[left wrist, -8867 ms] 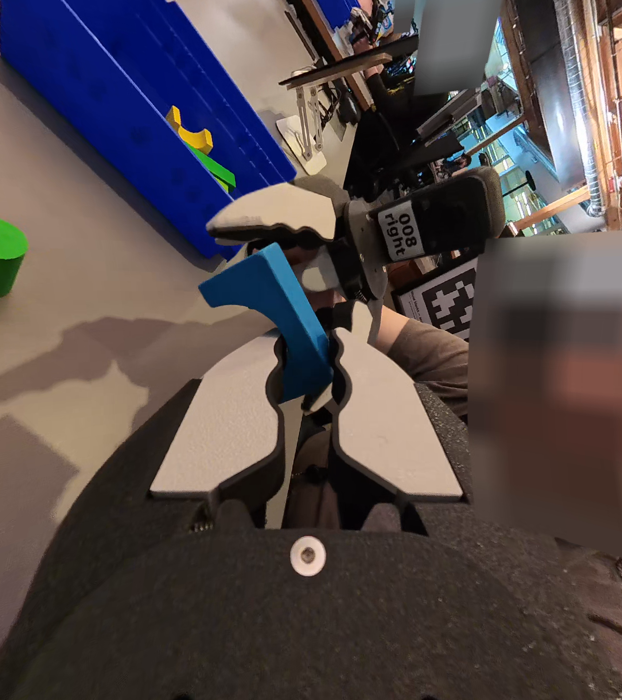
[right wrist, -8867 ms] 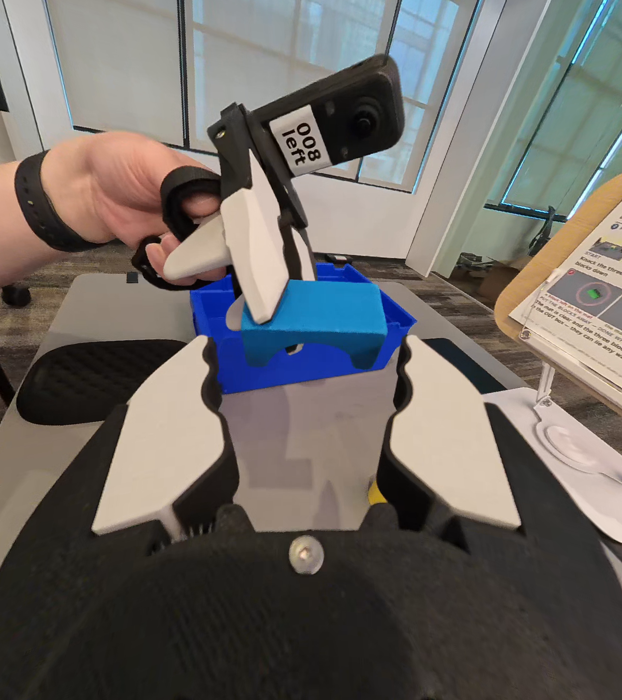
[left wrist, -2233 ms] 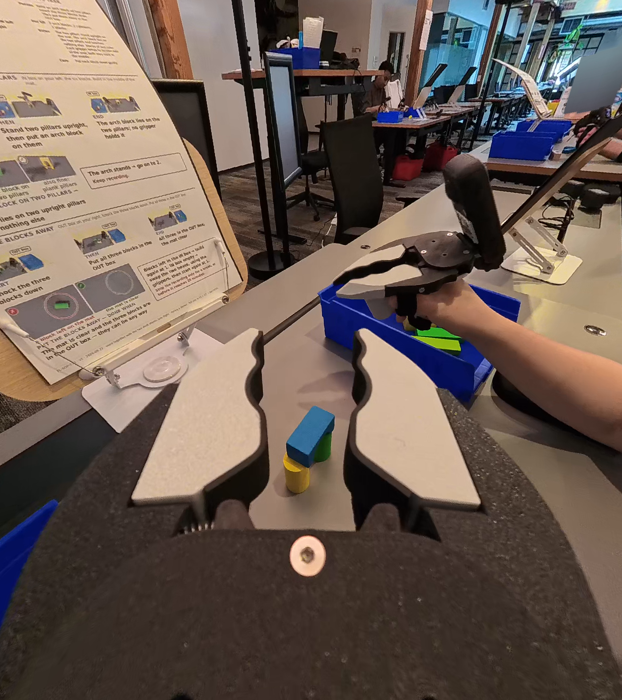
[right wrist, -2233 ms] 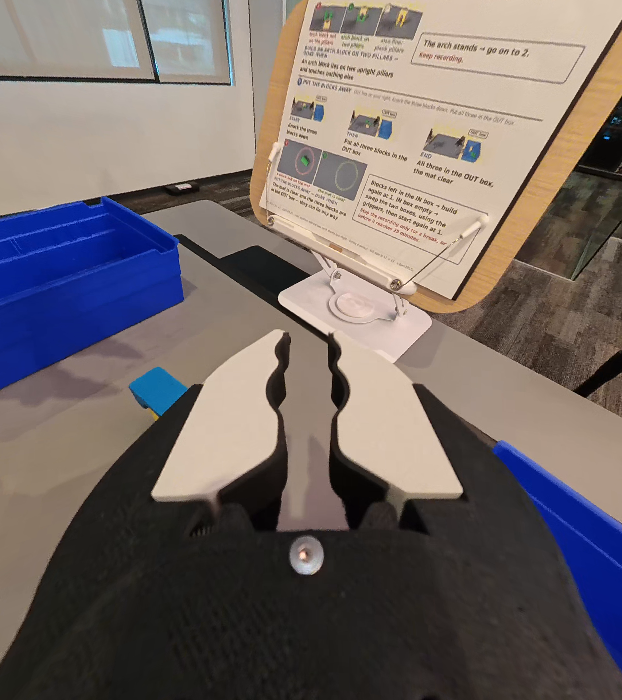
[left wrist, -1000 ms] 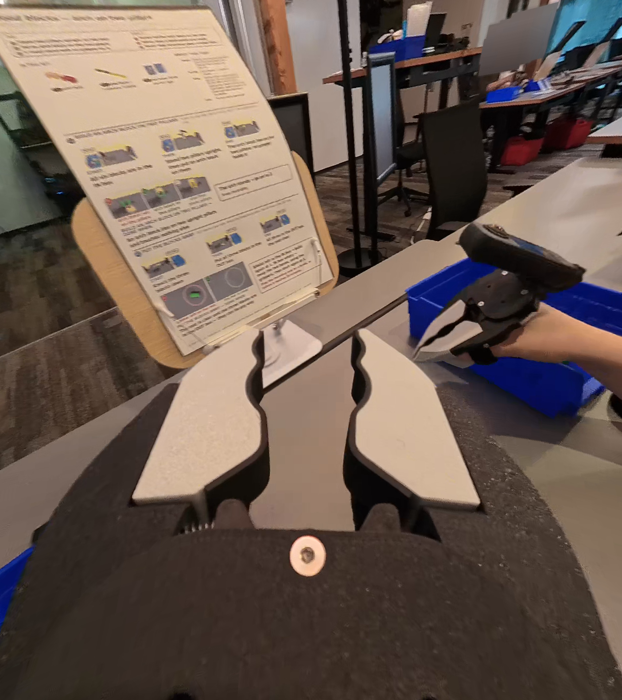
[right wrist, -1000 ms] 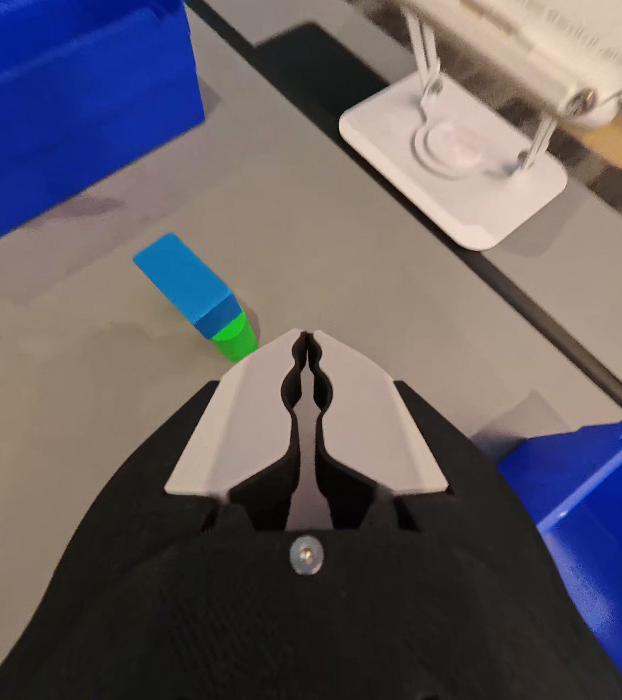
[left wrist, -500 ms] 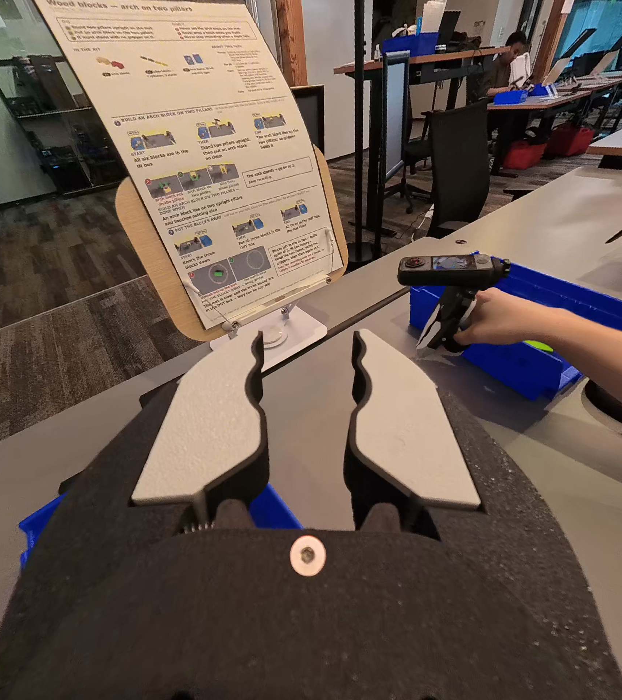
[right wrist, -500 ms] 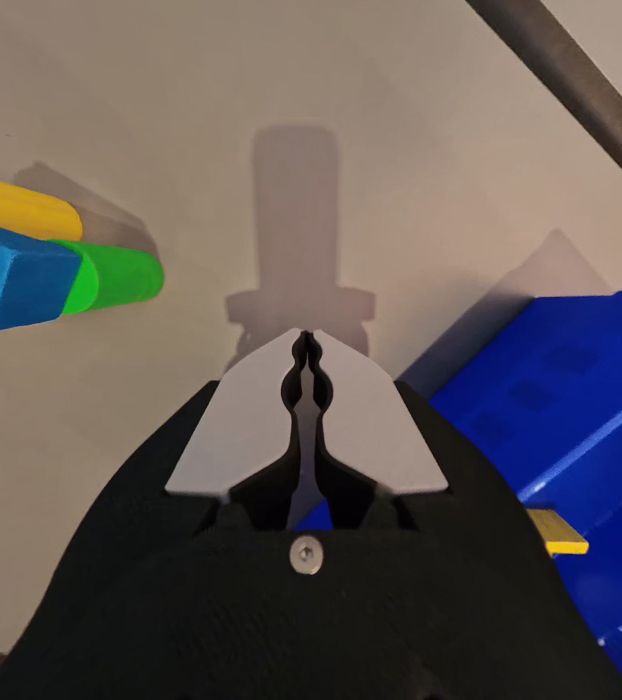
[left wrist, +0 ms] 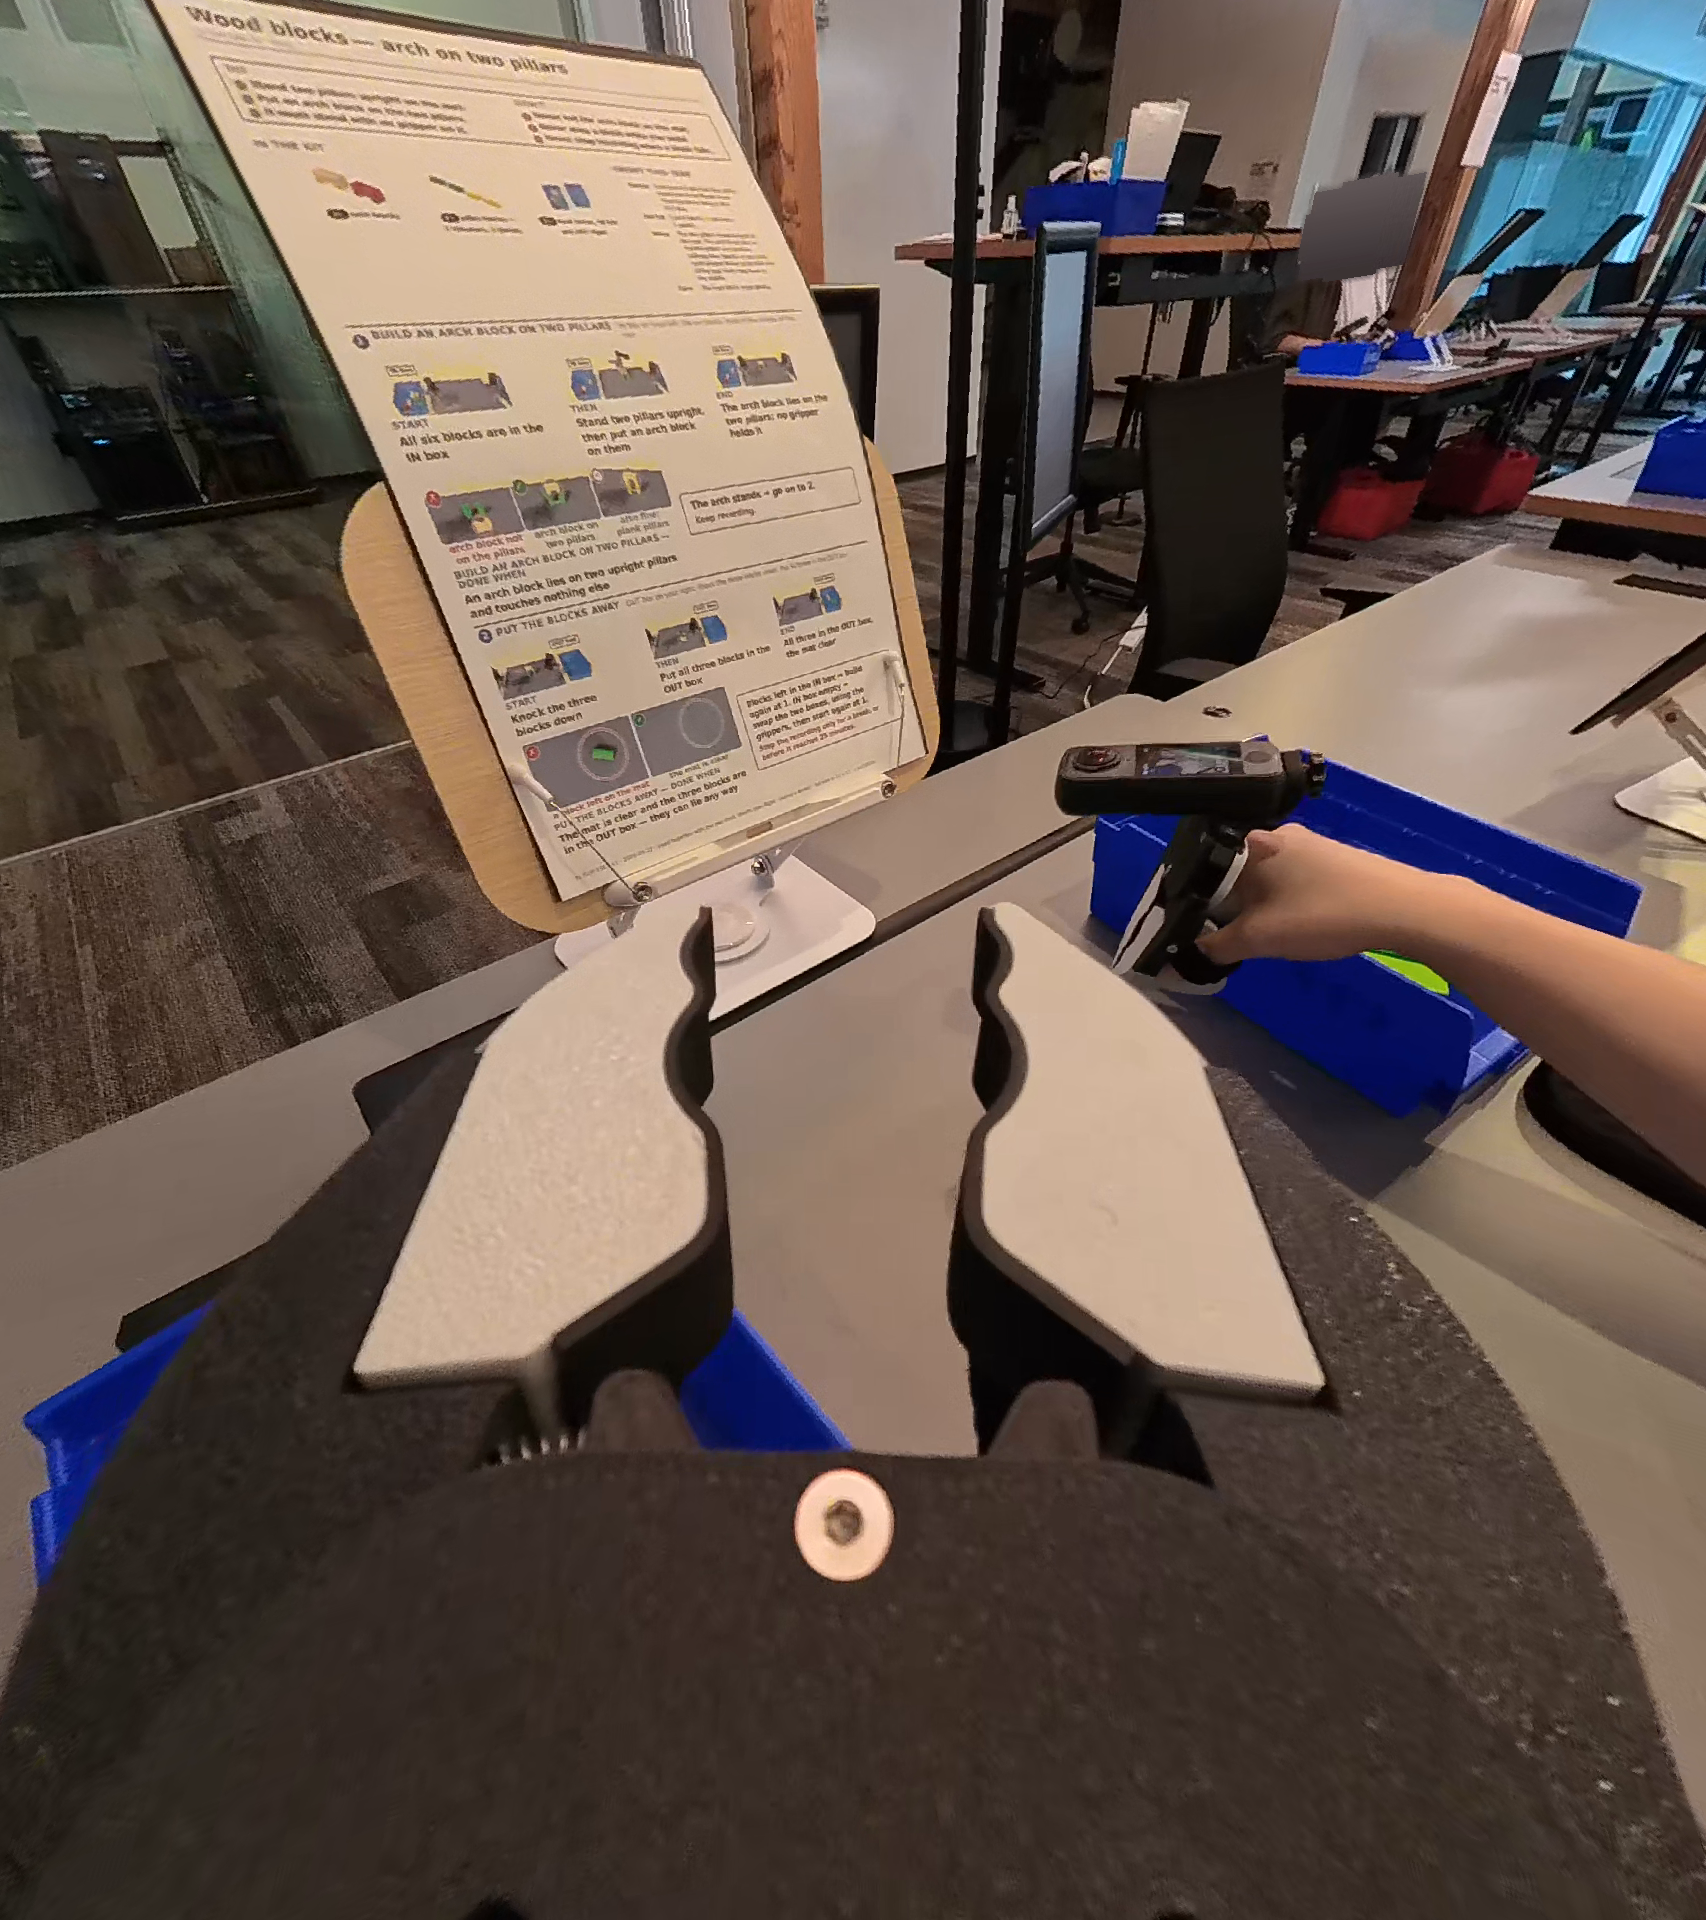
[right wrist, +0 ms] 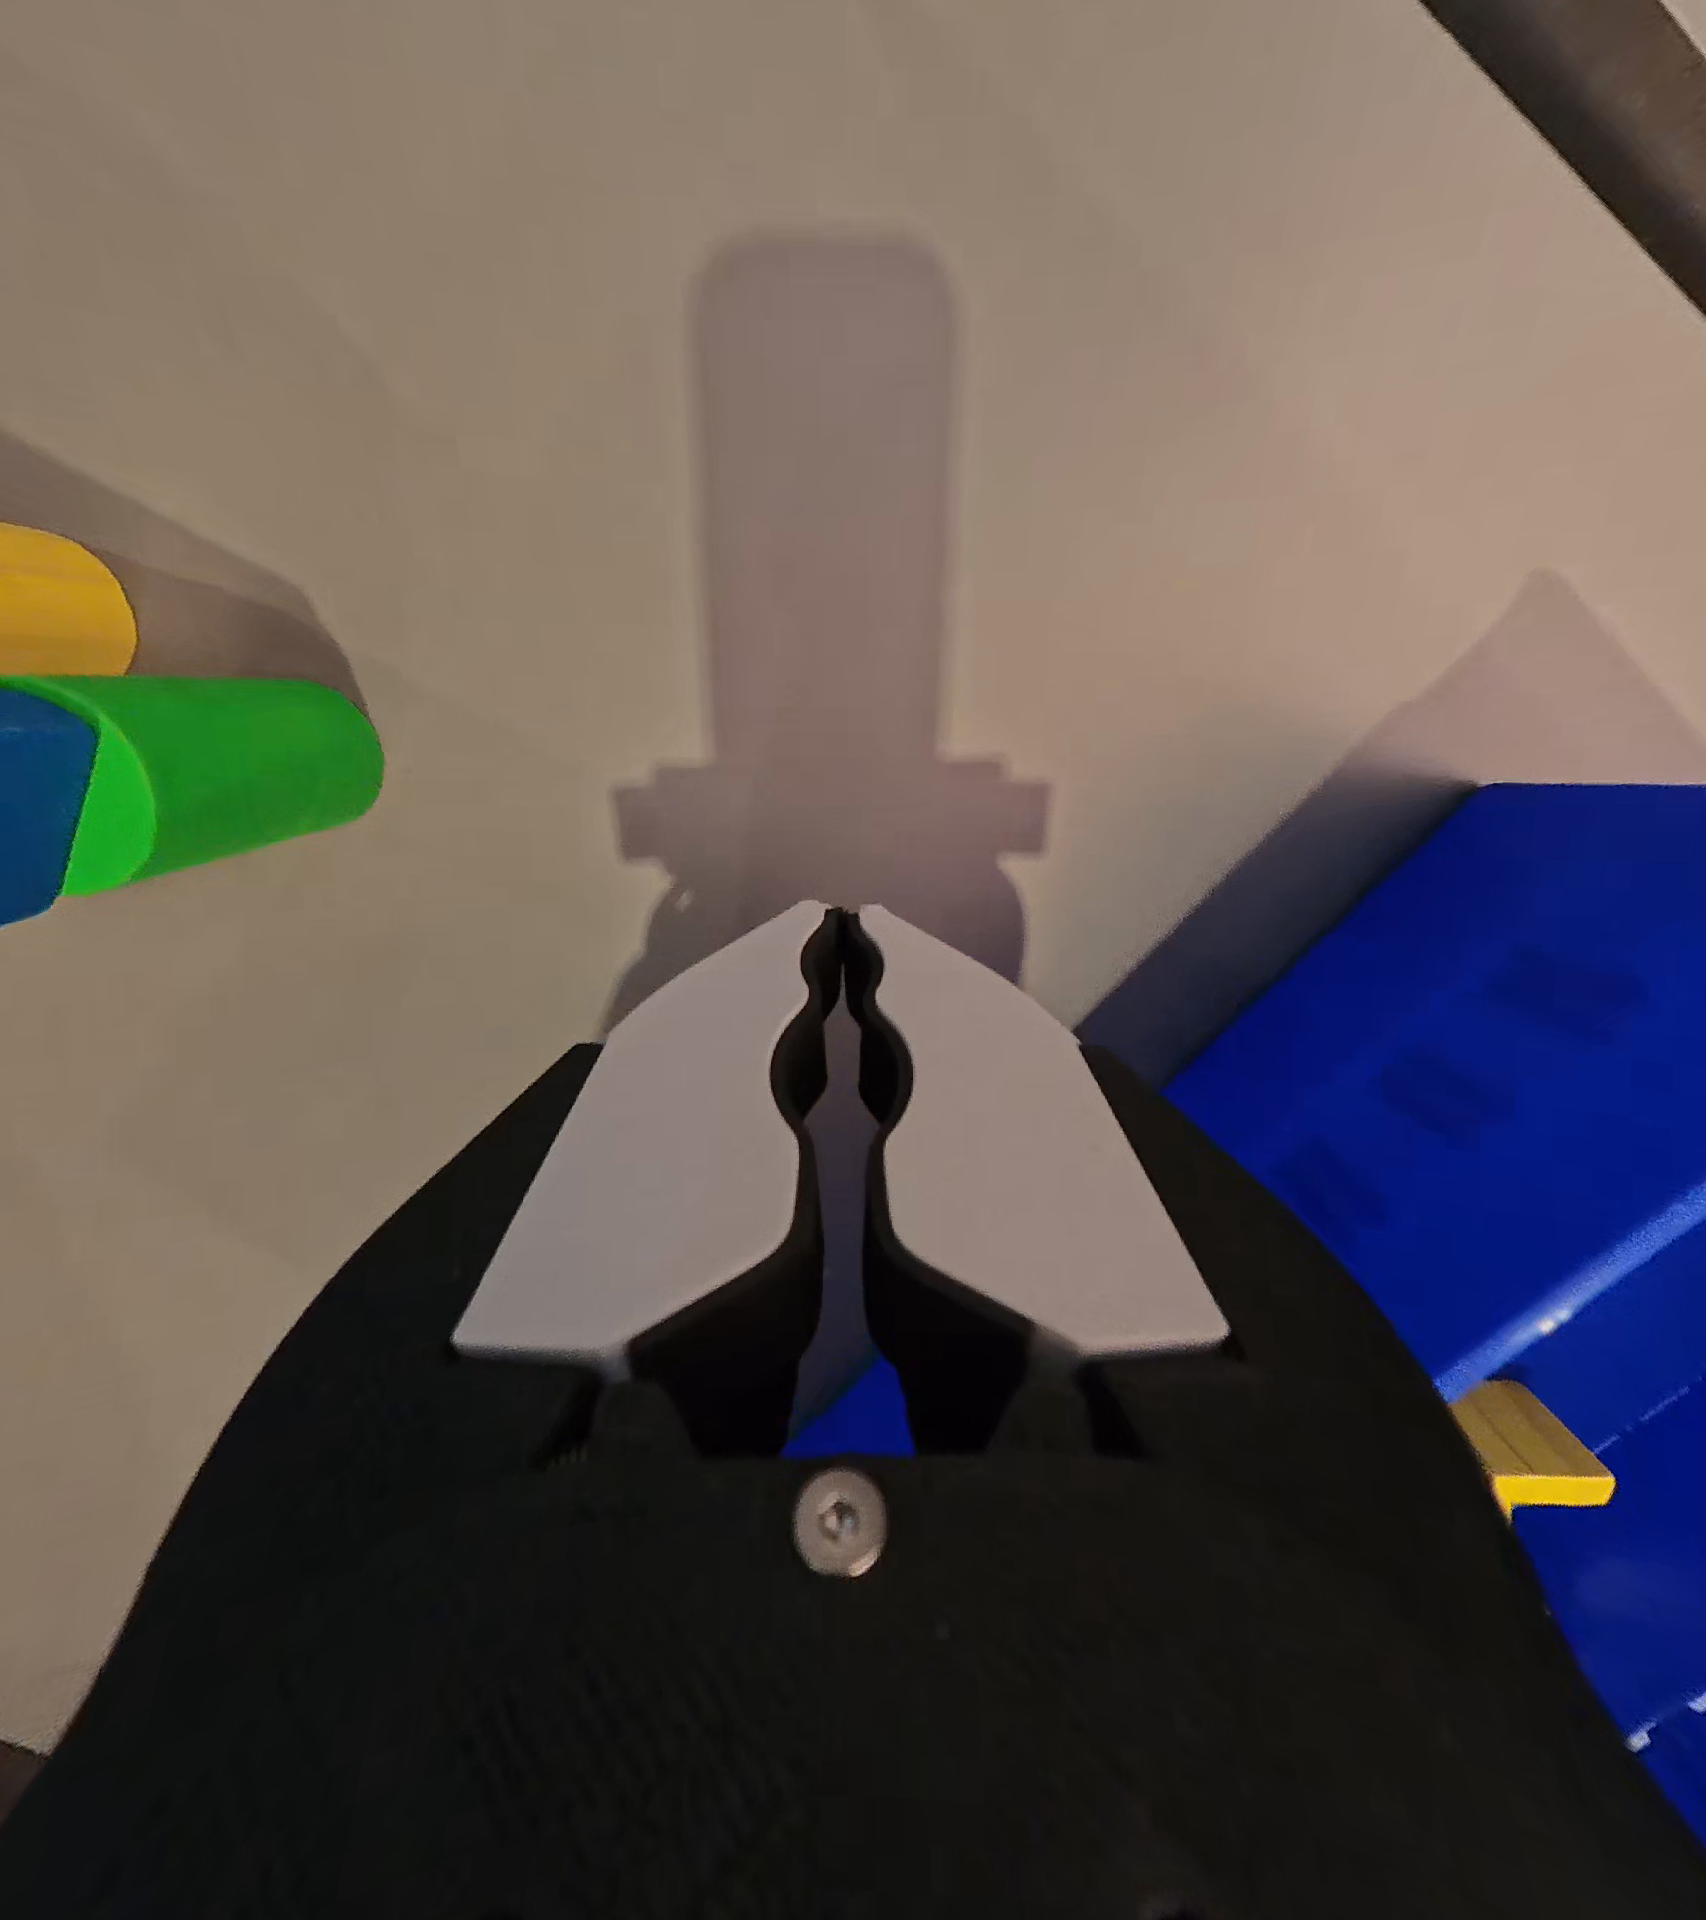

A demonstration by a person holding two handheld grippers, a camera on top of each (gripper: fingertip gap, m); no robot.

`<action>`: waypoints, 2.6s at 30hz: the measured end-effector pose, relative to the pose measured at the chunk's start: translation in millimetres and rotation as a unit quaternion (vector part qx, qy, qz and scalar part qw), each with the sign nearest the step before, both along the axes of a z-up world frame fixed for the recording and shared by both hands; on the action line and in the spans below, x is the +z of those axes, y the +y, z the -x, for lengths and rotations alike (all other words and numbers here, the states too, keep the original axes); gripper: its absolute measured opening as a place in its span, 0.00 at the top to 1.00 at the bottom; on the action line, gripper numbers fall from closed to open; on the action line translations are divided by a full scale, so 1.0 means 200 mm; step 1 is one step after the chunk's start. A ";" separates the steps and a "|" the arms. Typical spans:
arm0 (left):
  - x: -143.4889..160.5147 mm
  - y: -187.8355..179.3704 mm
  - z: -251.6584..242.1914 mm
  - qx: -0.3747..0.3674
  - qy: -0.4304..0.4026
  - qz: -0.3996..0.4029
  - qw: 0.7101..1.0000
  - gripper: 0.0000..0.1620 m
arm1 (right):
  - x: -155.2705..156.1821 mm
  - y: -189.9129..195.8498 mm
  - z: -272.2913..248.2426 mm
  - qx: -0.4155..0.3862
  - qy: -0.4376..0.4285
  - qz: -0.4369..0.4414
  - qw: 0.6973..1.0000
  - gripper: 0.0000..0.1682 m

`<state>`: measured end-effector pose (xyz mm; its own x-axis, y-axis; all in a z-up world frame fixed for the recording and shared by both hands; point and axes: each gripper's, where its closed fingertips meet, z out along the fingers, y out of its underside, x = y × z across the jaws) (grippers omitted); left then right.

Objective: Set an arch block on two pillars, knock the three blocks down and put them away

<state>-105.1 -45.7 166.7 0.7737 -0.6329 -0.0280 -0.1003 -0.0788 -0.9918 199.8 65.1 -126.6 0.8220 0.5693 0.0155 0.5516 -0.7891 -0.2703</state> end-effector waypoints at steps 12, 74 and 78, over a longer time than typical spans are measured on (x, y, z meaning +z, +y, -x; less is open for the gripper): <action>-0.01 0.00 -0.02 -0.001 0.006 0.004 1.000 0.69 | -0.01 -0.01 0.02 0.014 -0.013 0.007 1.000 0.99; 0.01 -0.06 0.09 -0.003 -0.013 0.006 1.000 0.68 | -0.09 -0.04 0.21 0.026 -0.035 0.011 0.999 0.99; 0.02 -0.06 0.08 -0.003 -0.012 0.005 1.000 0.69 | -0.05 -0.09 0.41 0.063 -0.021 -0.004 0.998 0.99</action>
